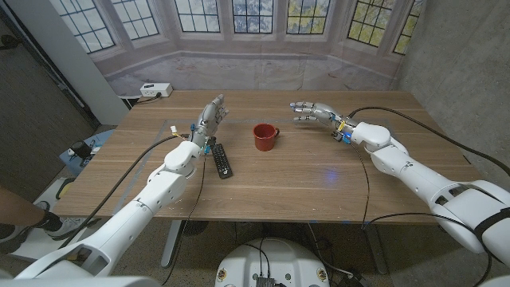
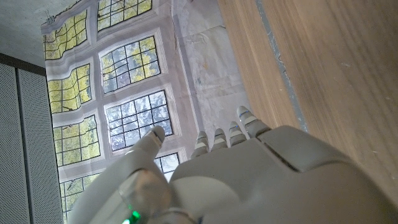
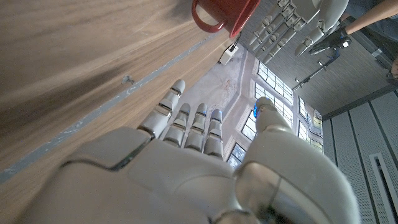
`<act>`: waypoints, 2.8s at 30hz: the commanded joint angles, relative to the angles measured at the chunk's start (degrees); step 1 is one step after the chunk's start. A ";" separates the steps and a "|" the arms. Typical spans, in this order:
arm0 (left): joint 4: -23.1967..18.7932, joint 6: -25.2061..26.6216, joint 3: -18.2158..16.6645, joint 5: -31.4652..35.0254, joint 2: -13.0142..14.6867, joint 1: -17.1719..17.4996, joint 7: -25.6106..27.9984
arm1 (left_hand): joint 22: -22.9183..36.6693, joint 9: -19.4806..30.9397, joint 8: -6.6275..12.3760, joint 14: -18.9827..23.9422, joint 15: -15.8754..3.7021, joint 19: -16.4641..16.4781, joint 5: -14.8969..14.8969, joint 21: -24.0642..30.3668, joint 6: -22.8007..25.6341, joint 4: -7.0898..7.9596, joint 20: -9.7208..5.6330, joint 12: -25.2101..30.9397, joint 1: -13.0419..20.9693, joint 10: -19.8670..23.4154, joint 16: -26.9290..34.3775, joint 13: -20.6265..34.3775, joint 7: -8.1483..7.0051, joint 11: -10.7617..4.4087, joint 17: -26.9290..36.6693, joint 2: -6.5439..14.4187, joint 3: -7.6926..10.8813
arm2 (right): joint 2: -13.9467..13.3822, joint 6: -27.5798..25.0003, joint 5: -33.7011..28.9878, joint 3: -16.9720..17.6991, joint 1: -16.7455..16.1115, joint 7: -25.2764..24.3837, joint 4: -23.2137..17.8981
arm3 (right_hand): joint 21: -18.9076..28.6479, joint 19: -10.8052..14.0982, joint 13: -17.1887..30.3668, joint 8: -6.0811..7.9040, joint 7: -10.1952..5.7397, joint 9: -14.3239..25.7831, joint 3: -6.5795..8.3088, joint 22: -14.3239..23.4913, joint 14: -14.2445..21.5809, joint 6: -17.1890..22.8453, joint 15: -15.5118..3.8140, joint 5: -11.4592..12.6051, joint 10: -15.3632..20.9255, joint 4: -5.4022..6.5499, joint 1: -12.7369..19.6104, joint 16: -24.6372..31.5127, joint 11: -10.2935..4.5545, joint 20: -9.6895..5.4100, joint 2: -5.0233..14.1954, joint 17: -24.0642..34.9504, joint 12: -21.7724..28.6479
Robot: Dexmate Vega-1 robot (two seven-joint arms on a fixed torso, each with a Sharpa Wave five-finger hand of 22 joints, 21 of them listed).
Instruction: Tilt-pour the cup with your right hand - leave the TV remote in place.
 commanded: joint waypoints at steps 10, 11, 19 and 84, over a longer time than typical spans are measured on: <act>1.72 -2.84 -0.57 0.73 0.35 1.17 -0.27 | 0.32 0.26 0.37 0.93 -0.11 1.15 0.29 0.44 0.77 -0.59 -0.14 0.59 0.36 1.07 0.31 0.08 -0.14 0.04 0.20 -0.05 0.26 | 3.16 3.51 -2.23 -1.86 2.63 -0.32 7.09 | 0.21 0.90 0.04 0.40 -0.50 0.12 0.33 0.11 1.38 1.03 -1.50 -0.05 1.60 -0.40 2.20 0.69 -0.21 -0.40 -0.13 0.17 0.24; 1.95 -2.97 -0.58 0.70 0.33 1.12 -0.40 | 0.32 0.26 0.37 0.97 -0.13 1.17 0.29 0.44 0.78 -0.60 -0.13 0.59 0.36 1.07 0.32 0.08 -0.13 0.04 0.20 -0.05 0.26 | 3.31 3.67 -2.37 -1.95 2.80 -0.41 7.44 | 0.21 0.92 0.04 0.45 -0.53 0.12 0.34 0.12 1.46 1.19 -1.54 -0.05 1.63 -0.40 2.32 0.72 -0.25 -0.42 -0.15 0.17 0.23; 3.83 -4.31 -0.41 1.15 0.08 0.73 -1.20 | 0.33 0.27 0.38 1.26 -0.18 1.40 0.29 0.47 1.07 -0.74 -0.19 0.67 0.36 1.44 0.30 0.09 -0.41 -0.22 0.18 -0.13 0.29 | 4.27 4.79 -2.99 -2.47 3.61 -0.86 9.48 | 0.25 1.22 0.05 0.64 -0.68 0.13 0.36 0.11 1.87 1.91 -1.80 -0.01 2.19 -0.46 3.27 0.82 -0.42 -0.53 -0.30 0.16 0.26; 3.61 -4.86 -0.49 1.16 1.11 1.73 -2.39 | 0.35 0.30 0.30 2.21 -0.49 2.06 0.33 0.35 2.41 -1.51 -0.22 0.65 0.43 2.53 0.09 0.12 -0.48 -0.67 0.19 -0.16 0.60 | 14.36 14.48 -6.46 -7.25 9.38 -4.18 27.77 | 0.70 5.46 0.81 2.39 -1.73 0.32 -0.14 0.14 7.71 9.72 -5.10 0.38 12.47 -0.36 14.07 2.02 -1.59 -2.50 -2.70 0.23 1.90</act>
